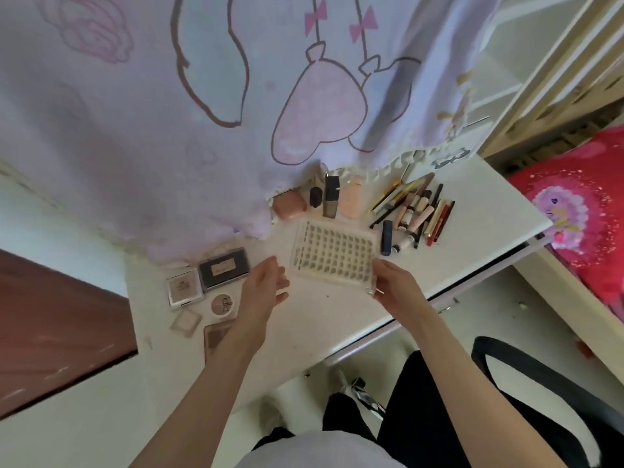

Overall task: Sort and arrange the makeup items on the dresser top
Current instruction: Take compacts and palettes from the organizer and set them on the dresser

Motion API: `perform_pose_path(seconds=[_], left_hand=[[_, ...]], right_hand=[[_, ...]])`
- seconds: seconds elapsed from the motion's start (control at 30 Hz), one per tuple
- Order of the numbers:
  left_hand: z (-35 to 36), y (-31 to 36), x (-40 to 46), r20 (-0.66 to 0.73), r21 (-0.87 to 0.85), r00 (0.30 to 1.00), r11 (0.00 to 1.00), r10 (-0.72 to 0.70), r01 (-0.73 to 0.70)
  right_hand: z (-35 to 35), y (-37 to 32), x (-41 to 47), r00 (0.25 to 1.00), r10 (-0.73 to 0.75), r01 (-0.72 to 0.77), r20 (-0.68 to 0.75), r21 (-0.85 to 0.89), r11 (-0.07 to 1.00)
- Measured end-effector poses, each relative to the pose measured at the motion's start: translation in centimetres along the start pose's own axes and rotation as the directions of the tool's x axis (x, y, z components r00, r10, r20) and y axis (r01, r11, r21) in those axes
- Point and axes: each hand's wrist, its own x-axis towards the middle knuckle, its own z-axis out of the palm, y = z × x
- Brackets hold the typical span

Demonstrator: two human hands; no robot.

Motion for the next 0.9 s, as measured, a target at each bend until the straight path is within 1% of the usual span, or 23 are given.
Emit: perform_pose_path(seconds=[0.07,0.1,0.13,0.2,0.23,0.3,0.4,0.43,0.47,0.5,0.6,0.67,0.7,0.8,0.83,0.87,0.9], left_hand=[[3.8,-1.1,0.5,0.020,0.187,1.000,0.982,0.019,-0.023],[5.6,-1.7,0.5,0.050,0.320,0.998,0.946,0.041,-0.055],[7.2,-2.6,0.6,0.091,0.452,0.994,0.887,0.057,-0.092],[10.4,-4.2,1.0,0.202,0.646,0.978,0.743,0.052,-0.173],[11.8,-4.8,1.3,0.247,0.718,0.969,0.669,0.015,-0.193],[14.2,-5.5,2.1,0.294,0.837,0.953,0.501,-0.070,-0.221],[16.9,-6.2,3.2,0.292,0.940,0.944,0.225,-0.151,-0.255],[17.5,-6.5,3.4,0.280,0.954,0.945,0.155,-0.166,-0.256],[18.0,-6.9,3.5,0.269,0.962,0.946,0.104,-0.183,-0.253],[18.4,-7.3,3.6,0.259,0.966,0.946,0.066,-0.194,-0.251],[18.6,-8.9,3.9,0.238,0.971,0.954,0.011,-0.182,-0.240],[18.6,-9.8,4.1,0.235,0.970,0.961,-0.021,-0.148,-0.241],[18.6,-10.1,4.2,0.235,0.971,0.963,-0.024,-0.136,-0.240],[18.7,-10.4,4.4,0.227,0.972,0.966,-0.030,-0.124,-0.232],[18.7,-10.5,4.5,0.224,0.973,0.967,-0.032,-0.119,-0.229],[18.7,-10.5,4.6,0.222,0.973,0.968,-0.032,-0.115,-0.227],[18.7,-10.4,4.6,0.220,0.974,0.969,-0.035,-0.113,-0.225]], right_hand=[[-3.5,-2.7,0.6,0.987,-0.055,0.073,-0.151,0.116,0.991],[-5.4,-4.1,1.1,0.969,-0.074,0.114,-0.235,0.161,0.980],[-7.3,-5.4,1.6,0.944,-0.088,0.154,-0.317,0.189,0.970],[-11.1,-7.6,3.1,0.885,-0.092,0.206,-0.457,0.207,0.956],[-12.7,-8.6,3.9,0.852,-0.078,0.218,-0.518,0.215,0.952],[-15.5,-10.5,5.8,0.796,-0.033,0.224,-0.605,0.244,0.944],[-19.0,-12.7,8.3,0.759,0.022,0.213,-0.651,0.280,0.936],[-20.2,-13.1,9.3,0.753,0.023,0.199,-0.658,0.261,0.945],[-21.4,-13.3,10.1,0.755,0.006,0.169,-0.656,0.204,0.964],[-22.3,-13.5,10.9,0.765,-0.013,0.144,-0.643,0.151,0.978],[-24.3,-14.2,12.7,0.777,-0.016,0.109,-0.629,0.109,0.988],[-24.9,-15.0,14.1,0.748,-0.033,0.095,-0.663,0.057,0.994],[-25.3,-15.0,15.0,0.719,-0.021,0.083,-0.695,0.056,0.995],[-25.5,-15.9,16.6,0.664,0.057,0.132,-0.745,0.192,0.972],[-25.6,-16.2,17.1,0.686,0.070,0.181,-0.724,0.263,0.948],[-25.7,-16.1,17.2,0.644,0.040,0.066,-0.764,0.108,0.992],[-25.6,-16.1,17.5,0.650,-0.036,-0.032,-0.759,-0.074,0.997]])
